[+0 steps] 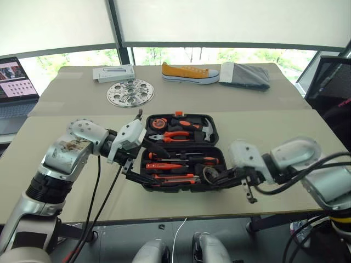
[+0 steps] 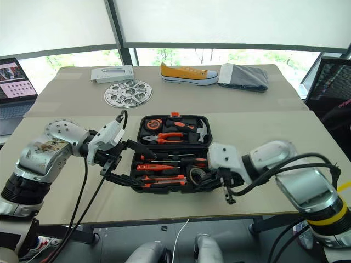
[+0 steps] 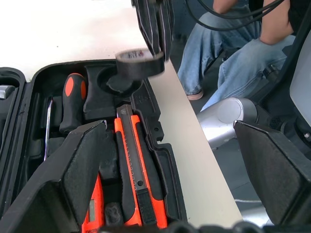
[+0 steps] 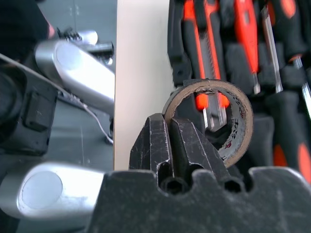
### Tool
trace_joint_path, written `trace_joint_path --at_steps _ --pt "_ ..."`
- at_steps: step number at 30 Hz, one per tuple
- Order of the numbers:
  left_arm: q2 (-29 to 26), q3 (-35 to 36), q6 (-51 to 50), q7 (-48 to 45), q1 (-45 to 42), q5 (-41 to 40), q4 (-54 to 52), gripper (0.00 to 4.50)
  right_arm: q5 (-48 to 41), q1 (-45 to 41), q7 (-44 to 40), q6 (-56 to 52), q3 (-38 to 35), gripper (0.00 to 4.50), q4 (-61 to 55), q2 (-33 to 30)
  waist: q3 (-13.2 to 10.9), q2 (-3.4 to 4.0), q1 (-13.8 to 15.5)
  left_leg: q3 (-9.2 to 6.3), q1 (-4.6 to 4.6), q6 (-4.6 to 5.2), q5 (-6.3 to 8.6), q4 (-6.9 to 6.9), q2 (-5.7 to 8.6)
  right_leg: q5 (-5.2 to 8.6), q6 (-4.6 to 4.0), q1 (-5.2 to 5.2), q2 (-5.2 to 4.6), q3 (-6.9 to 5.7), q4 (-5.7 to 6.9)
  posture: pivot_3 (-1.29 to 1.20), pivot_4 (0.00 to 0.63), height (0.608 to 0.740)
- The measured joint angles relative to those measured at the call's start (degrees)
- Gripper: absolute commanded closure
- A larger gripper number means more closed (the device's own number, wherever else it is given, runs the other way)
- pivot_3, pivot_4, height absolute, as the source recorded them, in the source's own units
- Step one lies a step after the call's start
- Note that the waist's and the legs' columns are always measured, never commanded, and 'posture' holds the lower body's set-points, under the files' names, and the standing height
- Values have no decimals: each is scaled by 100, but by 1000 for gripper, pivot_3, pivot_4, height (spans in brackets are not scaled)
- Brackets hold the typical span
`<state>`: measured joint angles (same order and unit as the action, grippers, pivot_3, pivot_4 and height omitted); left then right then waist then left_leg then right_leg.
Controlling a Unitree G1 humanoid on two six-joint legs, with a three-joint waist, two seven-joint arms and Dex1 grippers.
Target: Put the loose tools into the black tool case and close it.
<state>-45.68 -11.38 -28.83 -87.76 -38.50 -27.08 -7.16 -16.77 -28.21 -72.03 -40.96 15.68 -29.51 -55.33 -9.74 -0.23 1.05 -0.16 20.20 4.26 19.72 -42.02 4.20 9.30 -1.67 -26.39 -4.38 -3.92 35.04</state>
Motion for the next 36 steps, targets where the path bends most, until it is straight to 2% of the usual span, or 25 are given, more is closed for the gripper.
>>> trace_joint_path --at_steps 8,10,11,13,16,19,21,22,27,28,32,34,36 --pt "22 0 -40 48 -3 -5 -1 0 656 236 143 568 272 4485 190 -310 0 0 -15 2 1 -1 0 5 0 2 -4 -2 2 -2 -6 0 150 740" --pt "28 1 -82 68 -3 -9 -1 0 671 276 154 651 270 3763 188 -318 0 0 -9 -1 0 -1 0 5 0 2 -4 -1 2 -3 -6 0 150 740" --pt "30 1 -112 78 -3 -10 -2 0 654 306 152 649 270 3600 182 -295 0 -1 -9 -1 0 -1 0 5 0 2 -4 -1 3 -3 -6 0 150 740" --pt "48 1 -128 98 -3 -10 -3 0 654 400 171 649 308 2942 171 -222 0 -1 -12 0 0 -1 0 5 0 2 -4 -1 2 -2 -6 0 150 740" --pt "55 1 -138 127 -3 -11 -13 0 642 419 183 621 364 1783 167 -181 0 -2 -24 0 0 -2 -1 5 0 2 -4 -1 3 -2 -5 0 150 740" --pt "61 1 -140 159 -3 -11 -32 0 554 374 190 513 360 966 148 -115 0 -2 -28 0 0 -2 -1 5 0 2 -4 -1 3 -2 -5 0 150 740" --pt "60 1 -144 172 -3 -11 -43 0 463 349 170 442 311 205 118 -115 0 -2 -25 0 0 -2 -1 5 0 2 -4 -1 3 -2 -5 0 150 740" --pt "60 1 -148 178 -2 -11 -48 0 417 345 161 414 279 84 102 -119 0 -2 -24 0 0 -2 -1 4 0 2 -4 -1 3 -2 -5 0 150 740" --pt "51 72 -229 376 72 -11 -102 0 154 165 184 202 -86 84 89 -112 0 -2 -33 0 -1 -2 -1 5 0 2 -4 -1 3 -2 -5 0 150 740" --pt "27 139 -249 456 145 -8 -93 0 62 148 227 123 -209 336 100 -108 0 -1 -33 0 -2 -2 -1 6 0 2 -4 -2 3 -2 -4 0 150 740" --pt "-54 835 -228 1286 824 69 248 1082 -563 56 776 -625 -1279 1418 671 421 0 -2 -53 6 -11 -3 -1 14 -1 1 -5 0 3 2 -4 0 150 740" --pt "-110 1228 -69 1758 1233 280 711 1920 -660 39 1164 -795 -1757 2209 1236 523 0 -2 -39 5 -14 -3 -2 17 -1 2 -5 0 4 1 -3 0 150 740" --pt "-157 1352 133 1993 1491 489 1007 2585 -568 50 1439 -705 -1926 2787 1723 565 0 -2 -14 4 -16 -4 -2 20 0 2 -5 2 4 0 -4 0 150 740"
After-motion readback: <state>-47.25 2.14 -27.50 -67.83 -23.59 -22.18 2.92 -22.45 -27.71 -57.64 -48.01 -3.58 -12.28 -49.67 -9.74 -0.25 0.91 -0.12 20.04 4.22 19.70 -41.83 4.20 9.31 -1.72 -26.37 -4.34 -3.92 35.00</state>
